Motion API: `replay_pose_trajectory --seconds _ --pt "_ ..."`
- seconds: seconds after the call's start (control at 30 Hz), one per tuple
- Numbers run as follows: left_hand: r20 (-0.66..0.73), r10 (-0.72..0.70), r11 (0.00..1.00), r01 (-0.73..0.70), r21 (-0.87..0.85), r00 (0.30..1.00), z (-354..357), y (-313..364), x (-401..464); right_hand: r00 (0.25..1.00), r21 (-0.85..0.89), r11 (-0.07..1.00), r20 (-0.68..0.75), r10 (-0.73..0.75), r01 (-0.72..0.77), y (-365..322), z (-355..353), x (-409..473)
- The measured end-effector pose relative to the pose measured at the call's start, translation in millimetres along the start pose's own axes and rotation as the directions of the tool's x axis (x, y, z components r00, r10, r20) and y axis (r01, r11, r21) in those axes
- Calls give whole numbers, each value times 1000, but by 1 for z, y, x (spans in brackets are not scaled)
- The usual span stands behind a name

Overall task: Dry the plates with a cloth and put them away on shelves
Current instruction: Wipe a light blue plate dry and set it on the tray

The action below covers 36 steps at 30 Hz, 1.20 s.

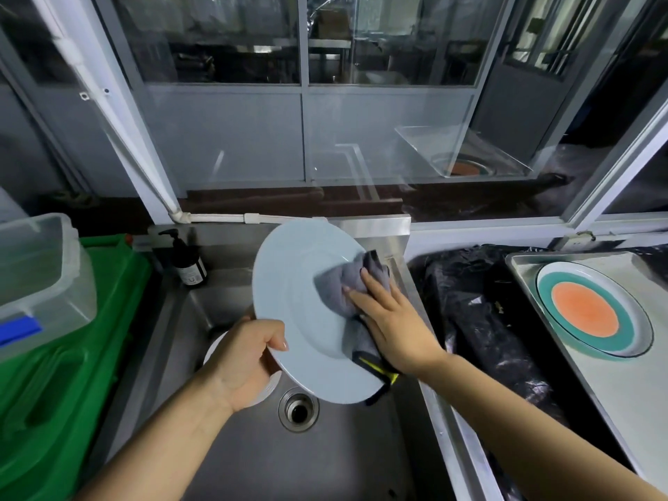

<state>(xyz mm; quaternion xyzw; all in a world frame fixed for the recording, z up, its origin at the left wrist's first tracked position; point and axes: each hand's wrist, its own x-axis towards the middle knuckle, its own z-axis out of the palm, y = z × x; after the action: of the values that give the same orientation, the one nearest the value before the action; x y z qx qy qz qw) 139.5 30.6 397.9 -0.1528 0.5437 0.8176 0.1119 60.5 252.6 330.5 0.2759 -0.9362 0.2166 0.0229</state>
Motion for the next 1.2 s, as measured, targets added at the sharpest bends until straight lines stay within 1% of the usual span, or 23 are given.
replay_pose_trajectory --seconds 0.03,0.1,0.17,0.23,0.3,0.37,0.47,0.57,0.63,0.7,0.77,0.83,0.93,0.97,1.03,1.1,1.2 --pt "8 -2 1000 2 -15 1000 0 0 1 999 -2 999 1 -43 43 -3 4 -9" --pt "4 -24 999 24 -24 1000 0 -2 2 992 51 990 13 -129 128 -13 7 -22" --pt "-4 -56 998 56 -37 998 0 -6 4 983 147 976 58 -173 163 -26 6 -32" --pt "5 -87 995 87 -56 996 2 -8 3 976 209 960 69 -205 187 -37 2 -33" --pt "46 -98 993 100 -54 994 3 -10 1 977 248 953 71 -200 177 -43 0 -27" --pt "91 -90 996 92 -14 992 6 -10 -3 986 270 955 78 -145 120 -45 -1 -18" --pt "93 -61 998 58 41 994 10 -11 -5 998 203 979 54 -25 14 -43 -1 -9" --pt "83 -59 998 60 -11 995 10 -9 -5 995 183 981 84 53 -67 -41 0 -16" --pt "87 -70 997 73 -38 994 6 -9 -4 992 215 975 123 23 -49 -44 0 -30" --pt "67 -95 994 99 -50 993 3 -12 -3 990 238 971 133 -50 17 -48 0 -45" --pt "79 -127 988 133 -75 989 4 -15 -2 986 225 972 130 -100 69 -52 1 -56" --pt "81 -158 981 166 -105 984 6 -19 -2 984 224 970 128 -121 90 -54 1 -63" --pt "95 -175 976 185 -115 980 9 -25 -4 978 191 972 133 -163 137 -54 3 -72" --pt "101 -183 975 194 -112 978 10 -26 -4 977 178 973 123 -172 148 -55 5 -74" --pt "97 -203 971 213 -112 974 10 -29 -2 981 162 971 48 -185 175 -57 9 -77" --pt "86 -215 973 221 -70 973 12 -29 1 986 155 974 -19 -164 165 -60 11 -79" --pt "47 -209 976 206 72 977 17 -24 6 991 136 983 -50 -121 127 -59 10 -78"
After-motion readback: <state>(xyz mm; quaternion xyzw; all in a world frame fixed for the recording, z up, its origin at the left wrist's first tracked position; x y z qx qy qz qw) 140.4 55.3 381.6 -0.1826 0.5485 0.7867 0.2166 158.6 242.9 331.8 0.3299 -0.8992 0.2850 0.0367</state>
